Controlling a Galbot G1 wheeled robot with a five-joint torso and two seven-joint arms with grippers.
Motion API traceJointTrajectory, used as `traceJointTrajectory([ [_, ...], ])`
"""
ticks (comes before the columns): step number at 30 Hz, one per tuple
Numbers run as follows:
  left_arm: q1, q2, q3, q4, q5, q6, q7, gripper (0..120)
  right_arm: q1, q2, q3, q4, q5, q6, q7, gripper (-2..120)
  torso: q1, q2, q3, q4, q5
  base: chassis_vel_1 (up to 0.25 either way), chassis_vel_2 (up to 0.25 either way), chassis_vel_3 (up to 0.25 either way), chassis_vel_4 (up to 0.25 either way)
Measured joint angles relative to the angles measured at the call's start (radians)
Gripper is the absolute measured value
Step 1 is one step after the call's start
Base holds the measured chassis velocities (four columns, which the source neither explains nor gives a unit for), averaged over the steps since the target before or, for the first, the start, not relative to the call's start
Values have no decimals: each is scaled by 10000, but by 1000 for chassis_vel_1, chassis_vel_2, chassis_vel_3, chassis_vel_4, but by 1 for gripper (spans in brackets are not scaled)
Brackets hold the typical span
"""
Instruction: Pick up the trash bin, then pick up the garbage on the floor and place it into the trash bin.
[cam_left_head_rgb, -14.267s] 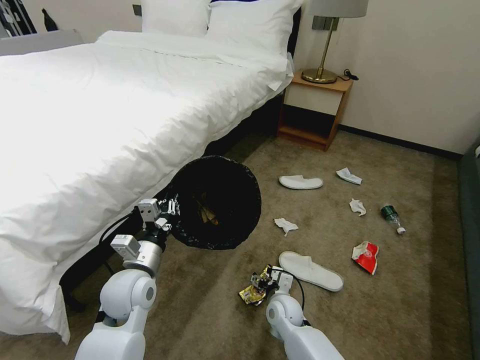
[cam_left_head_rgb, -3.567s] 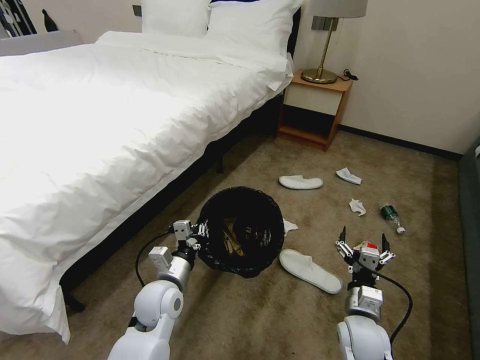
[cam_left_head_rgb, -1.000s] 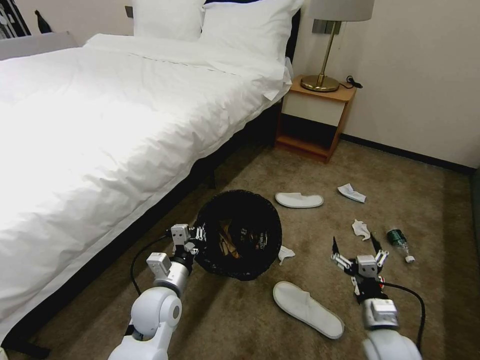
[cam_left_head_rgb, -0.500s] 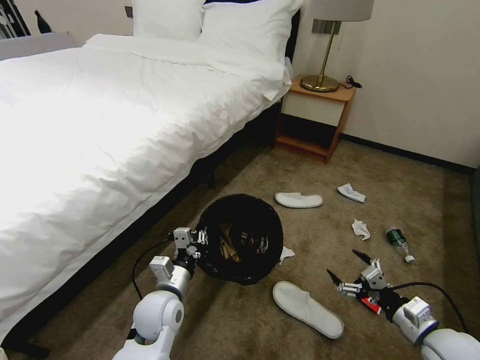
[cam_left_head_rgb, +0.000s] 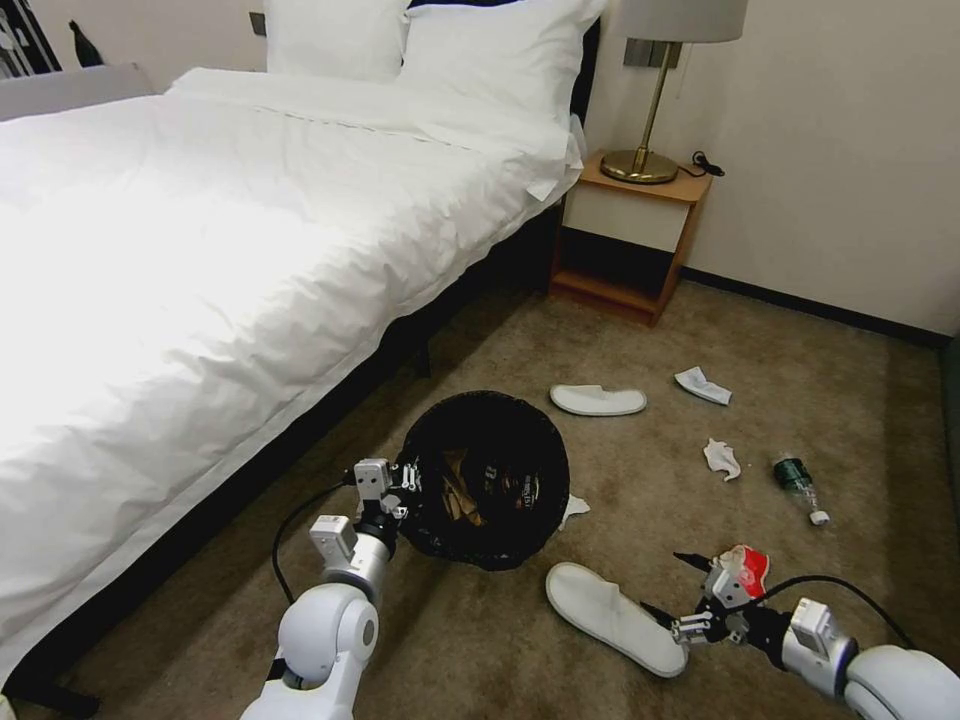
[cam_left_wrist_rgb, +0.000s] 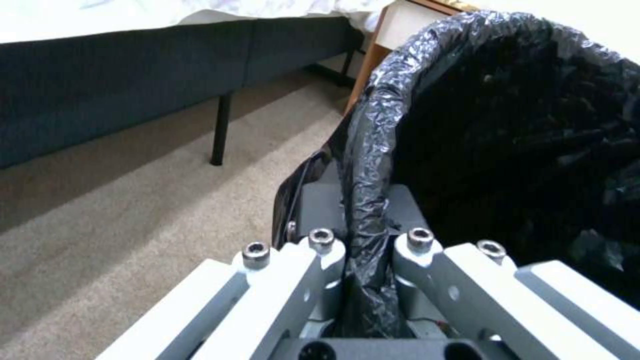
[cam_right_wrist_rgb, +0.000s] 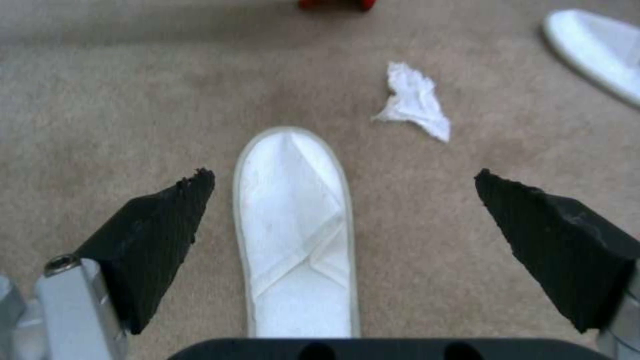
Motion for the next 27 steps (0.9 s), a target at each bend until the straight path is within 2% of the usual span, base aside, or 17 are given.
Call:
traceJointTrajectory([
  [9, -221, 52, 189, 214, -8, 32, -17, 3, 771, 978, -62, -1131, -300, 69, -623, 100, 0, 0, 0, -5, 1, 0, 0, 0, 0],
  [13, -212, 54, 177, 238, 20, 39, -28, 3, 963, 1087, -151, -1138, -309, -30, -759, 100, 0, 0, 0, 2, 0, 0, 0, 0, 0],
  [20, -232, 36, 203, 248, 42, 45, -30, 3, 983, 1165, -167, -1123, -386, -34, -850, 100, 0, 0, 0, -2, 0, 0, 0, 0, 0],
  [27, -174, -12, 270, 254, 139, 45, -35, 3, 1190, 1552, -66, -1327, -941, -87, -1562, 100, -1, 0, 0, -2, 0, 0, 0, 0, 0],
])
